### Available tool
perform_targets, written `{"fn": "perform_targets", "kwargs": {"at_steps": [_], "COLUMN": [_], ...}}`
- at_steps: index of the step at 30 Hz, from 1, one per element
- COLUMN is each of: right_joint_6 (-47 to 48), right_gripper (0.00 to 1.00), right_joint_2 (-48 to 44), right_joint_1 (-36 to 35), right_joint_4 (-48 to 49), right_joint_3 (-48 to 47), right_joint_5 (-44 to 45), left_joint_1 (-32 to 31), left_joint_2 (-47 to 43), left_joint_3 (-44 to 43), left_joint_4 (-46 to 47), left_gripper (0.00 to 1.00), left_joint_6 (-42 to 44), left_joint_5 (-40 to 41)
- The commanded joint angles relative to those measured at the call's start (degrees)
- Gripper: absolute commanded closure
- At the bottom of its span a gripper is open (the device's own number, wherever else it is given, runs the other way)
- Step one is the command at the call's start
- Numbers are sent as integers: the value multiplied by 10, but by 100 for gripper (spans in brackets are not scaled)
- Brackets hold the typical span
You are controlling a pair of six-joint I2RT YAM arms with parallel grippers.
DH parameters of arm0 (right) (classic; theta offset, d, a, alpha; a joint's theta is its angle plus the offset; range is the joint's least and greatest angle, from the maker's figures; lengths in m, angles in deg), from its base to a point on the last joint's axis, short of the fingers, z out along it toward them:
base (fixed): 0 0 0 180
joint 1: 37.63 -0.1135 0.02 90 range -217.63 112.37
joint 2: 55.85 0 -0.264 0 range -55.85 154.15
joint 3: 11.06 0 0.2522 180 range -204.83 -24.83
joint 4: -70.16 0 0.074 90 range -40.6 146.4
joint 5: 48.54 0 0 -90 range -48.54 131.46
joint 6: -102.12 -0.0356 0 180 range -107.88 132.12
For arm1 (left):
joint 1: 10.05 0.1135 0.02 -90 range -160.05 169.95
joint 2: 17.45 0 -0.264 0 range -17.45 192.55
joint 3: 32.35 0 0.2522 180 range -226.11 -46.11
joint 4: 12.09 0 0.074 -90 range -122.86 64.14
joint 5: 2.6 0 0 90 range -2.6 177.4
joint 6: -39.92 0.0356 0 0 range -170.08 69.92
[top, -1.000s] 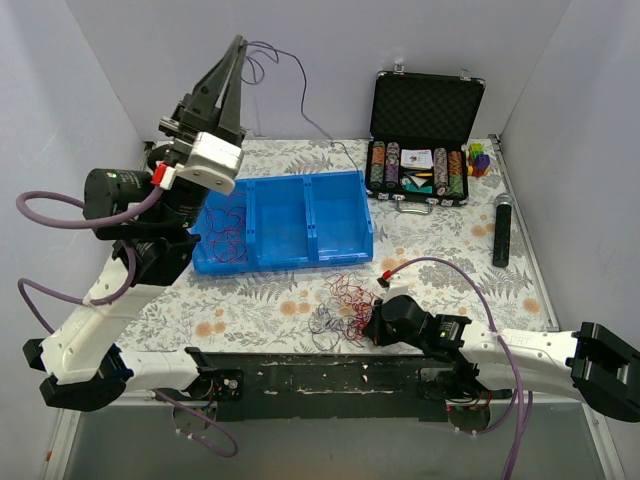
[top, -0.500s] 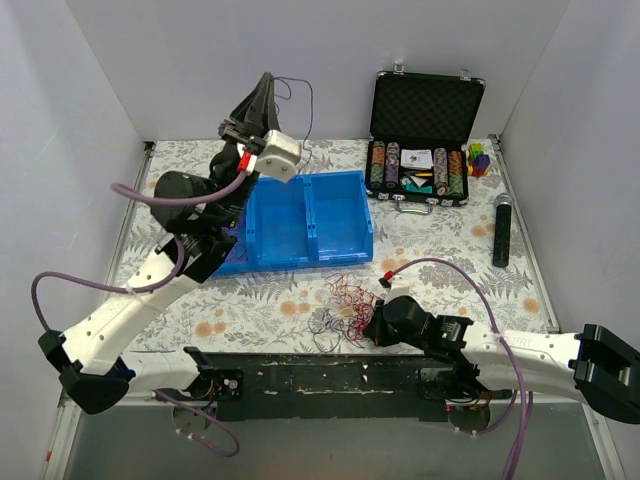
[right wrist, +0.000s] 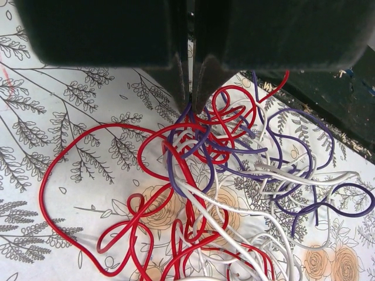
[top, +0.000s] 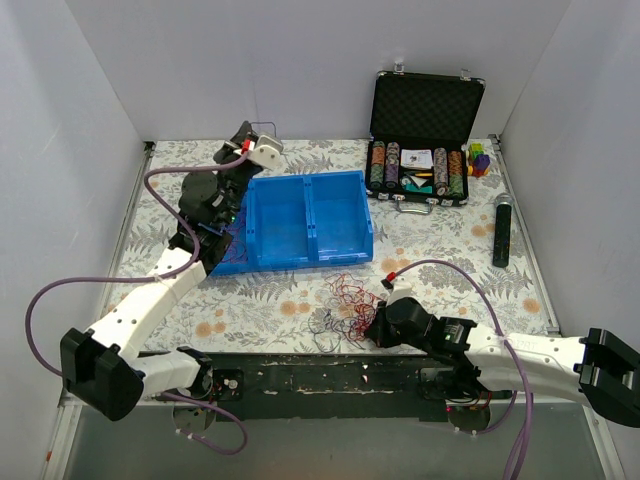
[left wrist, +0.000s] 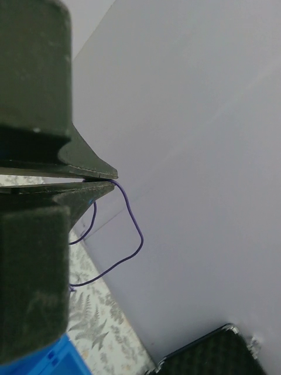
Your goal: Untangle the cables
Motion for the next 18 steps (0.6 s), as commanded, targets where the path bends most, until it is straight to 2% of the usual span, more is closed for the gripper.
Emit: {"fn": "perform_targets", "kwargs": {"at_steps": [1, 11, 18], "right_joint_6": [1, 3, 3], "right_gripper": [99, 99, 99], "right_joint_2": [0, -1, 0], "right_joint_1": [-2, -3, -2], "right_joint_4": [-47, -38, -35], "right_joint_3": [16, 24, 27], "right_joint_5": [1, 0, -2], "left_joint_1": [2, 2, 2], "left_joint_2": [-10, -6, -19], "left_joint_3": [30, 42, 33], "left_joint_4": [15, 34, 133], "left_gripper": [100, 100, 100], "left_joint_6": [-30, -45, -12], "left_joint_5": [-23, -18, -30]}}
